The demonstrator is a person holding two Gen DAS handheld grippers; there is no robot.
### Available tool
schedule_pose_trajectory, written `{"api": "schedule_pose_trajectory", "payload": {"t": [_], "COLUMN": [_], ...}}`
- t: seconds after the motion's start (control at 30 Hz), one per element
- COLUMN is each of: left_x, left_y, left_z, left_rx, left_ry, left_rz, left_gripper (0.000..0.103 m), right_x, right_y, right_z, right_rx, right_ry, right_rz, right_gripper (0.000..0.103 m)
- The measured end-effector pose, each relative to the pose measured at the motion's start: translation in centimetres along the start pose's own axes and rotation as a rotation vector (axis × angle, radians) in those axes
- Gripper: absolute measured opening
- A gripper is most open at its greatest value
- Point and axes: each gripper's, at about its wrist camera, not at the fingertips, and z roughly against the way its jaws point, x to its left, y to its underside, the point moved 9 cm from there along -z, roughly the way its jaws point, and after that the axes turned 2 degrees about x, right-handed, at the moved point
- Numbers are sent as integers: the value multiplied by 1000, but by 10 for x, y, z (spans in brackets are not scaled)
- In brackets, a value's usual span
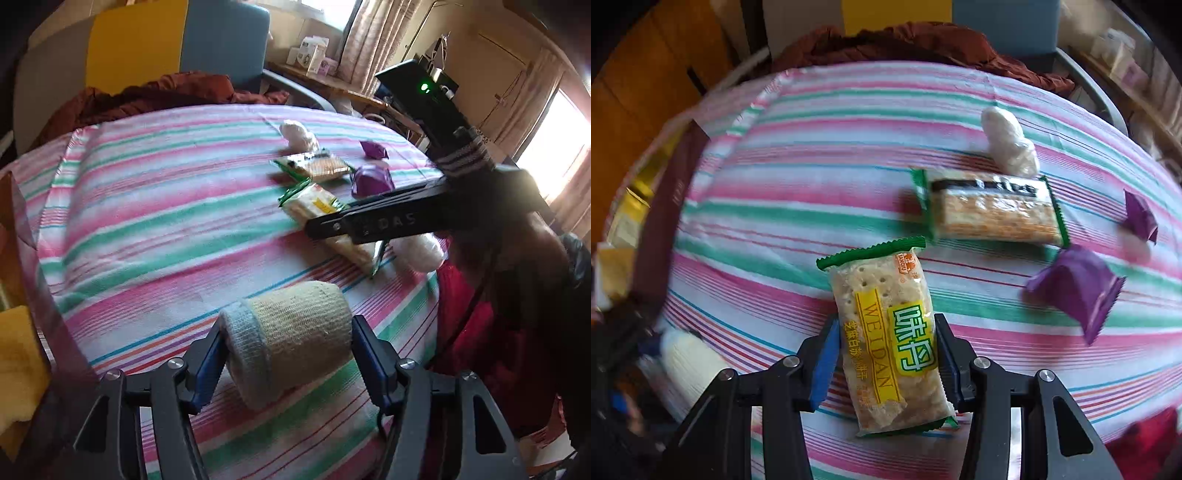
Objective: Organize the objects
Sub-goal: 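Grasp the cracker packet with the right tool while the left tool holds the sock, then carry the beige sock and cracker packet to the gold tray and release both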
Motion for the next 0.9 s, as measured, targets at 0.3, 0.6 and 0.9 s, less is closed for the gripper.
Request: {"api": "schedule_pose_trajectory", "payload": {"t": [0.3,0.6,0.9], "left_x": [20,88,174], "left_y": [-7,1,39], "left_z": [64,146,219], "left_rx": [-118,-265,-370], "left_ry": [-63,-172,-304], "left_rz": [40,198,396], "left_gripper": [65,65,65], "right_x": [53,131,242], "right_y": [-3,-21,-42], "right_z": [17,38,46], "right_rx": [-75,-163,-162], "right_ry": [-108,-222,-349], "right_rz": [-12,33,180], "right_gripper": [49,49,49]}}
